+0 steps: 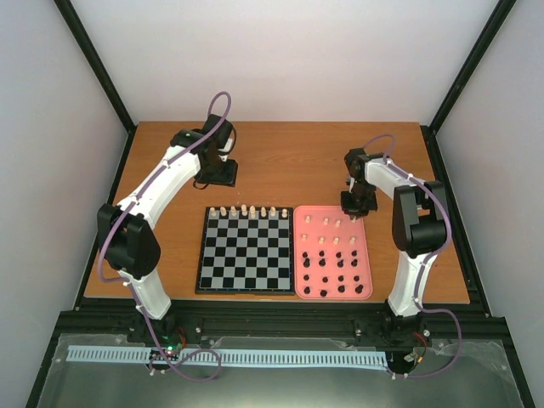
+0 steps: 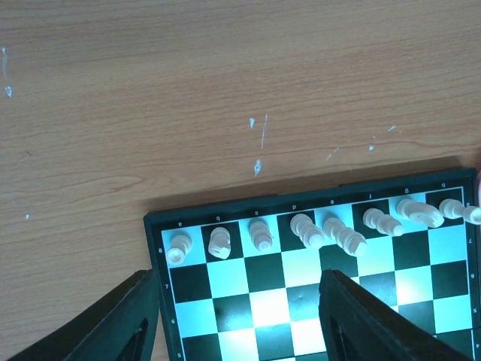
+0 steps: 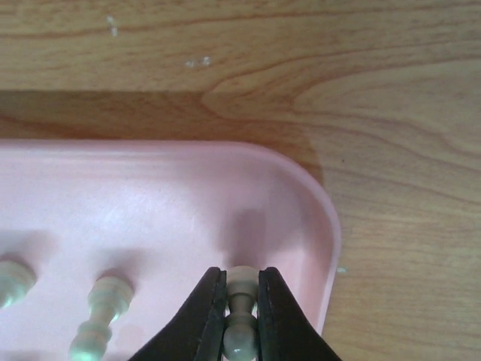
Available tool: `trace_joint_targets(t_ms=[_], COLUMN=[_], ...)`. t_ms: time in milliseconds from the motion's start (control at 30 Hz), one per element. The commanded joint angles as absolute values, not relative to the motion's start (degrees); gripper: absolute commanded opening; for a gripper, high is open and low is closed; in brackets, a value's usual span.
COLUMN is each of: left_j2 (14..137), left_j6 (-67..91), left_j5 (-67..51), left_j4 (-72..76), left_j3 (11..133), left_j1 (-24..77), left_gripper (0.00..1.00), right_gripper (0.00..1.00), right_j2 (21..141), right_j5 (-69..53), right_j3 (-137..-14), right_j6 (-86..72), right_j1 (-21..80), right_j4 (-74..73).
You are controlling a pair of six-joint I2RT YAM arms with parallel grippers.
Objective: Set up the chess pieces on the board
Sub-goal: Pick up the chess piece from the storage box, then place the chess piece on the chessboard.
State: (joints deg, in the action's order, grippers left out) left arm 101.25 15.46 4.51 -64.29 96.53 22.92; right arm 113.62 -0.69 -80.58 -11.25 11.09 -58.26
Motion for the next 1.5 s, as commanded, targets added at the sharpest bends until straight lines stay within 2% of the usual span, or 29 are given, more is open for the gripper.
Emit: trace_joint_targets(t_ms=[0,233,467,667,1467], left_j2=[100.0,98.6,94.3,92.1,89.8], left_j6=[15.9,15.9,17.2,17.9,16.9], left_j5=[4.3,2.9,2.1,2.2,3.2], left_j4=[-63.8,-63.8,-63.6,-63.6,-62.6], left_j3=[96.0,94.1,91.9,90.4,87.9], left_j1=[23.1,19.8,13.4,12.4,12.0], left_gripper=[0.61,0.61,0.62,0.62,0.62], right_gripper=[0.03,0.03,0.03,0.03,0.05], right_j2=[108.0,107.4,112.7,117.6,125.7], right_j5=[-0.5,-1.9,-3.7,-5.9,-4.7], right_j3=[-83.9,-92.4,-96.2,-99.3,-103.2], right_j6=[-12.7,-15.8,-17.9,-18.2,-19.3], right_j1=[13.3,24.3,33.3,38.2,40.2], right_j4=[-61.8,-66.4,-65.1,-64.2,-62.7])
